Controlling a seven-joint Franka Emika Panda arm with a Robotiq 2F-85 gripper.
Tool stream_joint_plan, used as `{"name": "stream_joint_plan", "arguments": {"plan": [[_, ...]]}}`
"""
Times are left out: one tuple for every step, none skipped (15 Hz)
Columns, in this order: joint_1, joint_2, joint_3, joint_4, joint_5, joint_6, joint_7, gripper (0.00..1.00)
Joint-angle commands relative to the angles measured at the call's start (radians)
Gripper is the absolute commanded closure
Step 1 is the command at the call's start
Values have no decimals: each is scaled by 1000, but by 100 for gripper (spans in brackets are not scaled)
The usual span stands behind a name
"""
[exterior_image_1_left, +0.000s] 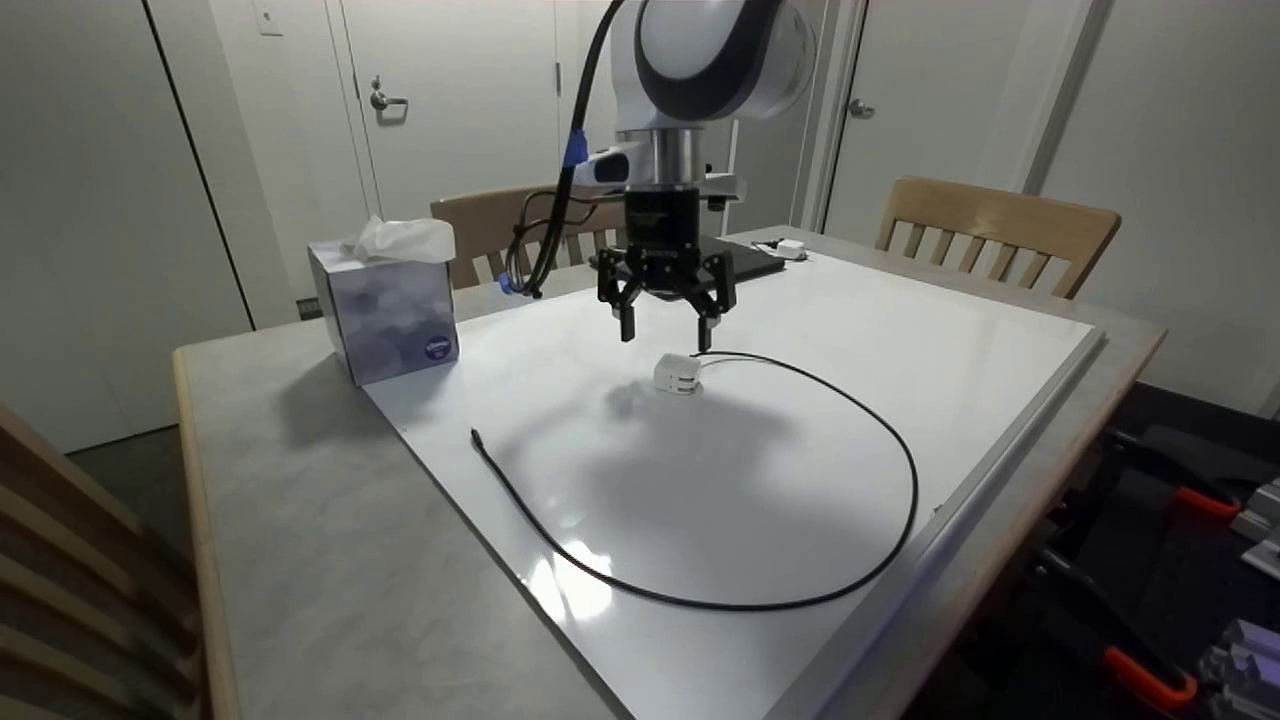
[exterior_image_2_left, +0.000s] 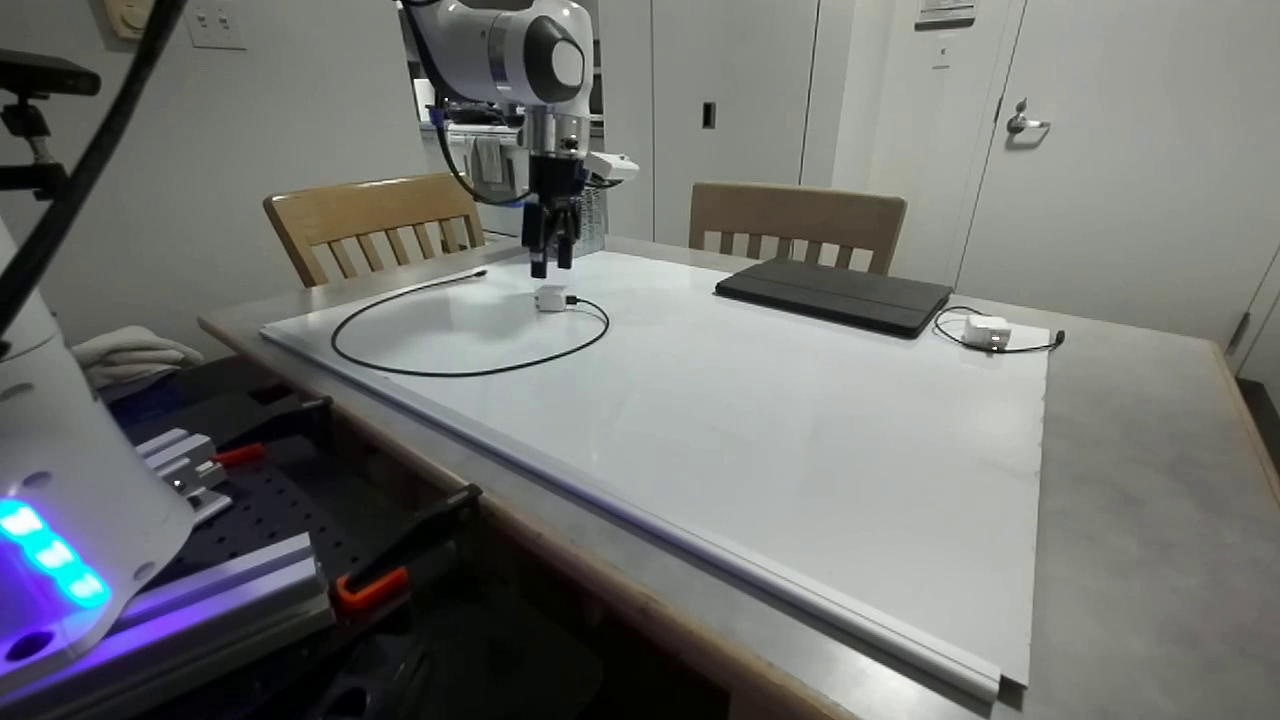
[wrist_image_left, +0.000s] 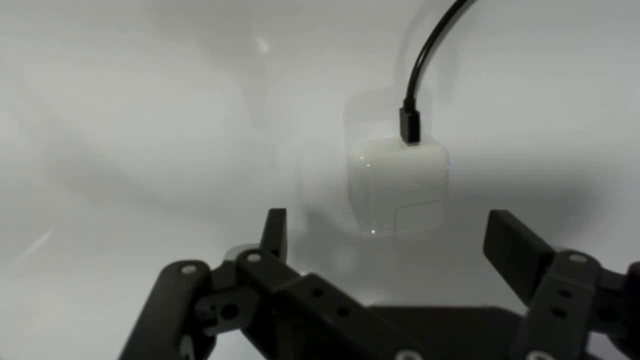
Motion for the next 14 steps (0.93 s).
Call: {"name": "stream_joint_plan", "arguments": {"plan": [[-4, 19, -21, 55, 5, -96, -34, 0], [-5, 24, -28, 63, 1, -98, -37, 0], [-5, 30, -34, 68, -8, -77, -46, 0], [-5, 38, -39, 75, -13, -55, -58, 0], [-6, 42, -43, 80, -15, -47, -68, 0], [-8, 46, -46, 84, -14, -41, -80, 0], [-11, 45, -45, 88, -6, -47, -89, 0], [-13, 46, -41, 93, 6, -62, -96, 0], [-11, 52, -42, 101, 8, -77, -96, 0], [-7, 57, -44, 109, 7, -99, -92, 0], [-7, 65, -44, 117, 7, -114, -92, 0], [-6, 70, -44, 116, 8, -120, -90, 0], [-6, 77, -45, 123, 7, -126, -90, 0], [-7, 84, -45, 129, 8, -130, -93, 0]]}}
